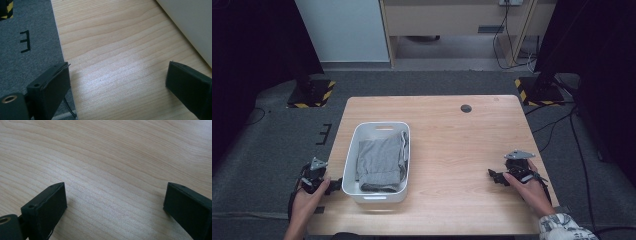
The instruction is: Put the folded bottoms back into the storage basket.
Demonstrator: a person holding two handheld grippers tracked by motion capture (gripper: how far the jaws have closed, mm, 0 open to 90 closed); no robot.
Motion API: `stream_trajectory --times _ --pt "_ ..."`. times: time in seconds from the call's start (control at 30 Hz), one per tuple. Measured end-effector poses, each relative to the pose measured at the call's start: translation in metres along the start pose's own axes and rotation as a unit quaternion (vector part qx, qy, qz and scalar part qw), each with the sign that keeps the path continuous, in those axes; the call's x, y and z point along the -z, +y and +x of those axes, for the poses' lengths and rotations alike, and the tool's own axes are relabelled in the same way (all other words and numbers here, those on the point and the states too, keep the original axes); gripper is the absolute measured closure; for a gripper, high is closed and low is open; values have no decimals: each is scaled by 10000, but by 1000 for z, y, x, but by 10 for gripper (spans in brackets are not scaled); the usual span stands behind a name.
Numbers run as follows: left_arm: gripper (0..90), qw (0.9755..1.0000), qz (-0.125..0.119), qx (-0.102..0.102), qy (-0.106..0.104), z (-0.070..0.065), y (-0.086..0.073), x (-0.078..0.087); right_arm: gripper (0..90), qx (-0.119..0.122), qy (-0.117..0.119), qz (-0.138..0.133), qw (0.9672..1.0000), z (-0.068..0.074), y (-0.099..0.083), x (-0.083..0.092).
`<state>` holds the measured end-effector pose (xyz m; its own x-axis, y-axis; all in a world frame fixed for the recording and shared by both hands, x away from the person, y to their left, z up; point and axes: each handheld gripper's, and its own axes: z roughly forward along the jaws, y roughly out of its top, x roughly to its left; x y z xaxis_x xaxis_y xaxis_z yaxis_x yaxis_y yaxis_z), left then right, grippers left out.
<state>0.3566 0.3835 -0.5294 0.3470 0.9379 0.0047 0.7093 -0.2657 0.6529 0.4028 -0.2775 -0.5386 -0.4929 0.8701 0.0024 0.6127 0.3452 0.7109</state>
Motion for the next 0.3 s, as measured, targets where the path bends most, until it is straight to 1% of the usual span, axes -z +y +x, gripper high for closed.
stream_trajectory --times 0.3 --pt "35 10000 -77 -12 10 -1 -2 -1 40 -24 -1 13 10000 1 0 0"
